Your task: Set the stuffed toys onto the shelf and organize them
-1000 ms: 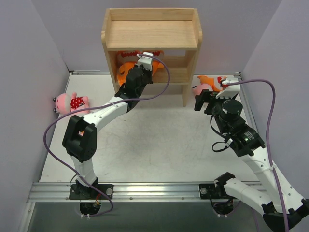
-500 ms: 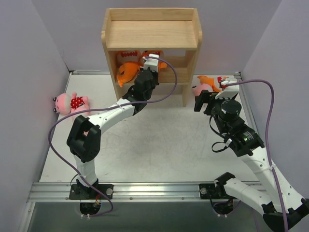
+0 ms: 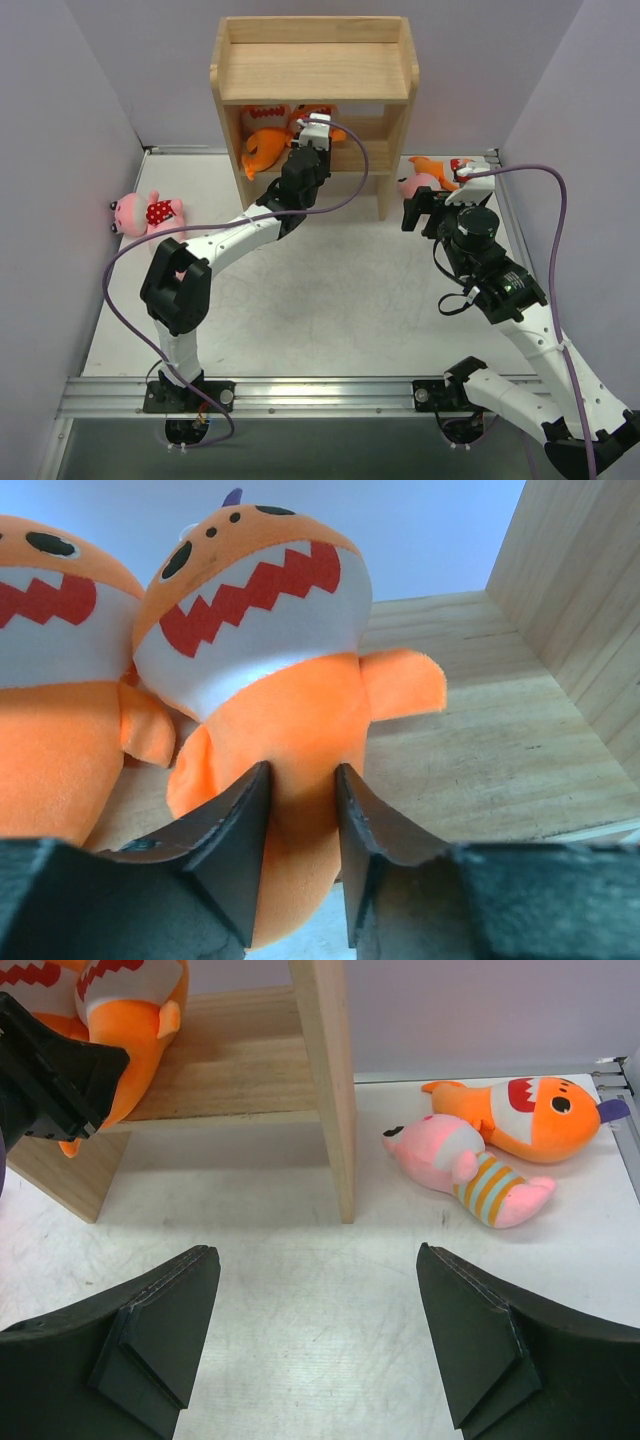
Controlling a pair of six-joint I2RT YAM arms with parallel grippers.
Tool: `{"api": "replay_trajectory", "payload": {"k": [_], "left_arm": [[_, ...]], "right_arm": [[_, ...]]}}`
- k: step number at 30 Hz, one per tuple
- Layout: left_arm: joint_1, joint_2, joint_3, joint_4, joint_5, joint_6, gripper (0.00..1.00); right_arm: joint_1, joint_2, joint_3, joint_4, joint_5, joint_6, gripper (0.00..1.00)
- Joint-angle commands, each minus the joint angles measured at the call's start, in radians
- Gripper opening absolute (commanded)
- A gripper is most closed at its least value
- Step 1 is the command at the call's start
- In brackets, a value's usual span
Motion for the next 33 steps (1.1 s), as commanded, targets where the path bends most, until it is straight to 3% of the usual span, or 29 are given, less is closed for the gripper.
{"api": "replay_trajectory", "payload": {"k": [1, 19, 26, 33], "left_arm": [[0.002, -0.021, -0.004, 0.020, 0.002, -0.013, 0.42], [0.002, -0.092, -0.069, 0.082, 0.008, -0.037, 0.78], [0.002, -0.150, -0.109, 0.106, 0.008, -0.059, 0.88], [0.005, -0.248, -0.176, 0.097, 0.025, -0.088, 0.91]], "right_arm": [[-0.008, 0.003, 0.003, 0.019, 0.021, -0.014, 0.82], [-0.009, 0.010, 0.021, 0.010, 0.013, -0.006, 0.81], [-0.008, 0.016, 0.033, 0.007, 0.007, 0.000, 0.81], [-0.008, 0.033, 0.050, 0.010, -0.002, 0.015, 0.81]]}}
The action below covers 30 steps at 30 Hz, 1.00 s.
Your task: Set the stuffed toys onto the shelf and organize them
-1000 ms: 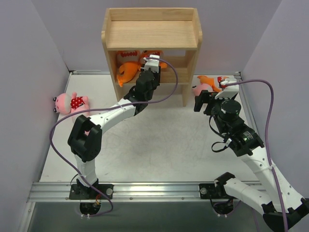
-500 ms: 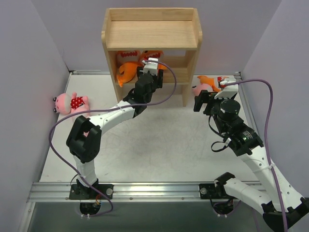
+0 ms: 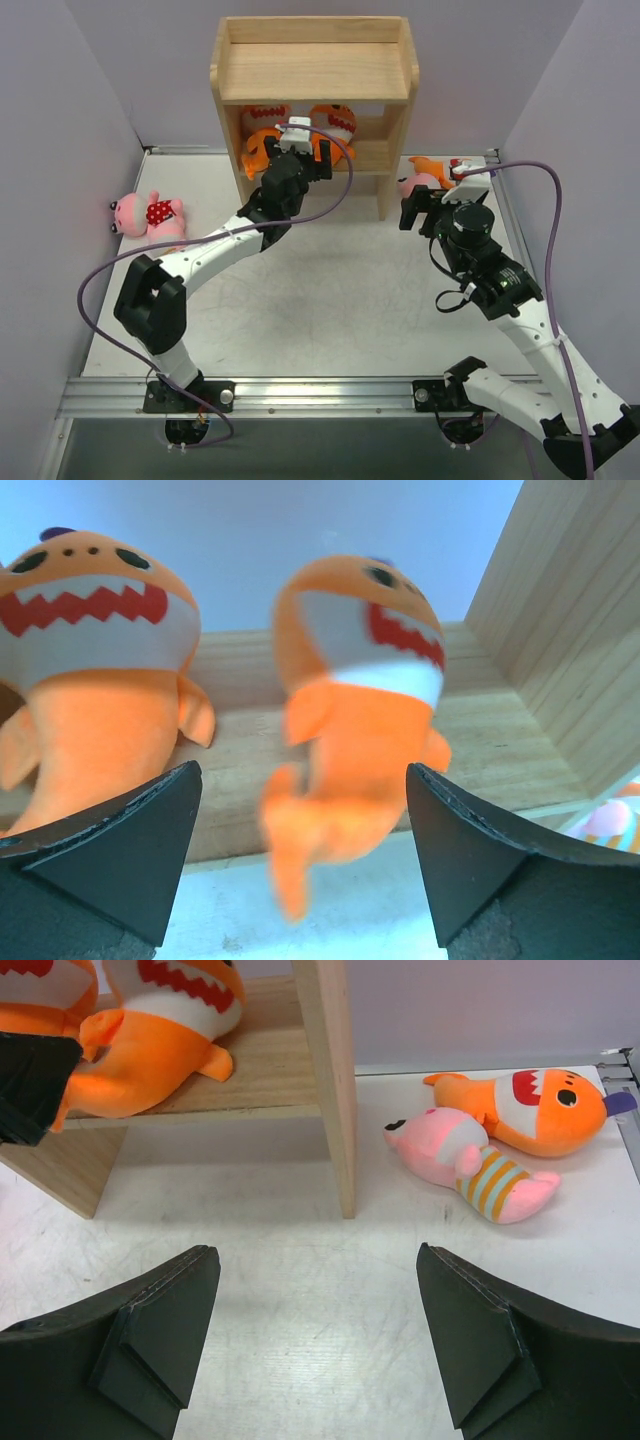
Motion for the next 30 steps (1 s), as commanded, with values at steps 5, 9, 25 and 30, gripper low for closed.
{"api": "replay_trajectory", "payload": {"k": [5, 9, 25, 30], "left_arm": [[0.021, -0.192, -0.090, -0.045, 0.075, -0.106, 0.91], [0.081, -0.325, -0.145, -0.165, 0.168, -0.163, 0.92], [0.360, -0.864, -0.466, -0.642, 0.403, -0.163, 0.93], [0.371, -0.979, -0.570, -0.708, 0.319, -0.100, 0.94]], "right_arm": [[-0.009, 0.034, 0.073, 0.001, 0.026, 0.025, 0.82], [-0.014, 0.072, 0.101, -0.003, 0.050, 0.040, 0.82], [-0.244, 0.184, 0.176, -0.028, 0.043, 0.226, 0.83], [-0.477, 0.250, 0.167, -0.013, -0.049, 0.373, 0.85]]}}
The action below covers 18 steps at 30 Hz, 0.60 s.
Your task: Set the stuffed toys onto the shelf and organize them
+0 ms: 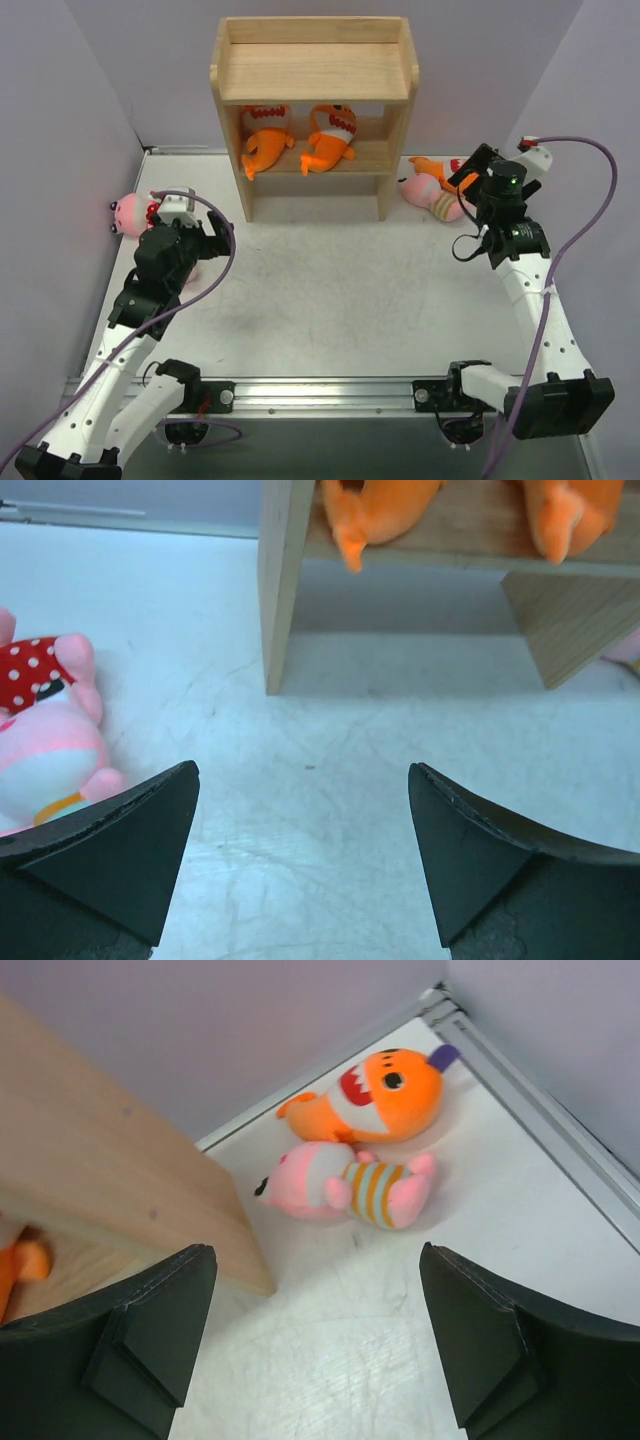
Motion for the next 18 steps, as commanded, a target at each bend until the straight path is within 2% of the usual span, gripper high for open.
{"api": "replay_trajectory", "payload": {"k": [1, 3, 6, 11, 18], "left_arm": [[0.005, -0.048, -0.046, -0.086, -0.043, 0.062, 0.94], [0.005, -0.073, -0.048, -0.098, -0.062, 0.105, 0.94], [0.003, -0.093, -0.066, -0.088, -0.109, 0.137, 0.95], [0.002, -0.097, -0.078, -0.074, -0.102, 0.145, 0.95], [-0.003, -0.090, -0.080, -0.077, -0.128, 0.147, 0.94]], "right_arm": [[-0.137, 0.049, 0.019, 0.034, -0.087, 0.155, 0.86], [-0.229, 0.100, -0.004, 0.089, -0.142, 0.199, 0.86], [-0.277, 0.181, -0.028, 0.191, -0.174, 0.273, 0.89], [-0.304, 0.354, -0.039, 0.373, -0.179, 0.339, 0.93], [-0.324, 0.588, 0.011, 0.547, -0.206, 0.390, 0.98]]}}
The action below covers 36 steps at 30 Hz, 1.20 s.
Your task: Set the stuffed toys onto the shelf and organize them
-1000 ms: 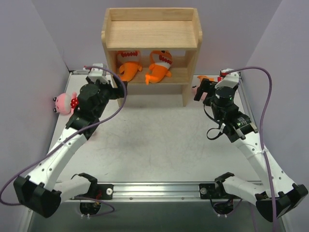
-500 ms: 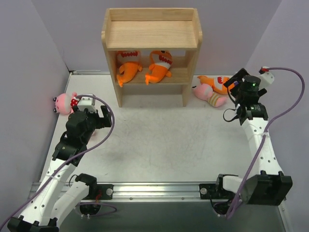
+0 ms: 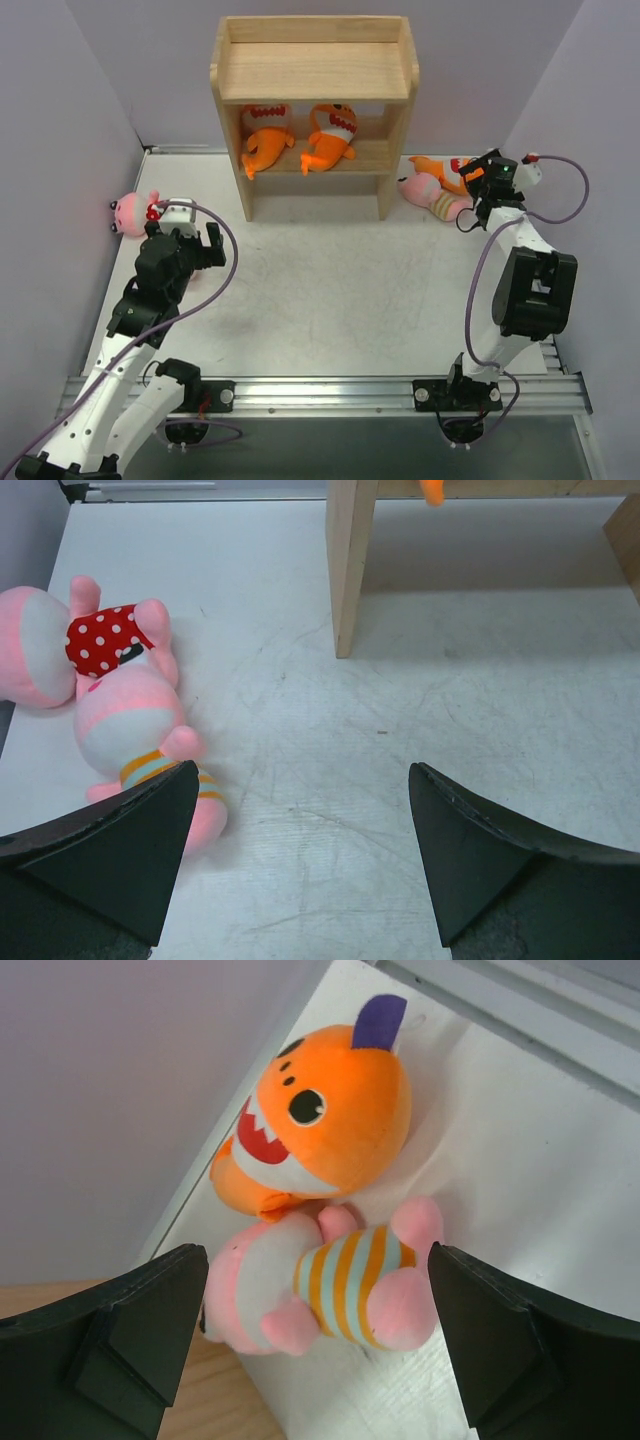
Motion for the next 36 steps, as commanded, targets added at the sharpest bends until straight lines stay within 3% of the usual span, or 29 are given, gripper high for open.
{"api": "replay_trajectory", "payload": {"k": [1, 9, 13, 16, 19, 20, 23, 28, 36], "left_arm": [[-0.002, 0.000, 0.003, 0.021, -0.026, 0.014, 0.94], [0.001, 0.025, 0.005, 0.024, -0.044, 0.020, 0.94], [0.002, 0.034, 0.003, 0.026, -0.046, 0.023, 0.94], [0.002, 0.040, 0.007, 0.026, -0.049, 0.023, 0.94], [0.004, 0.039, 0.007, 0.026, -0.049, 0.026, 0.94], [0.005, 0.039, 0.007, 0.026, -0.049, 0.026, 0.94], [0.005, 0.036, 0.007, 0.026, -0.045, 0.026, 0.94], [0.005, 0.023, 0.005, 0.029, -0.038, 0.023, 0.93], [0.007, -0.009, 0.002, 0.029, -0.032, 0.023, 0.94]], "right_arm": [[-0.015, 0.098, 0.069, 0.161, -0.019, 0.053, 0.98], [-0.032, 0.332, 0.192, 0.264, -0.048, 0.136, 0.99], [-0.040, 0.436, 0.237, 0.331, -0.062, 0.151, 0.94], [-0.044, 0.484, 0.270, 0.347, -0.078, 0.142, 0.76], [-0.044, 0.491, 0.274, 0.357, -0.080, 0.127, 0.51], [-0.044, 0.487, 0.270, 0.358, -0.079, 0.116, 0.37], [-0.044, 0.459, 0.261, 0.356, -0.063, 0.072, 0.16], [-0.044, 0.364, 0.257, 0.357, -0.049, 0.004, 0.00], [-0.040, 0.197, 0.286, 0.312, -0.003, -0.109, 0.00]]}}
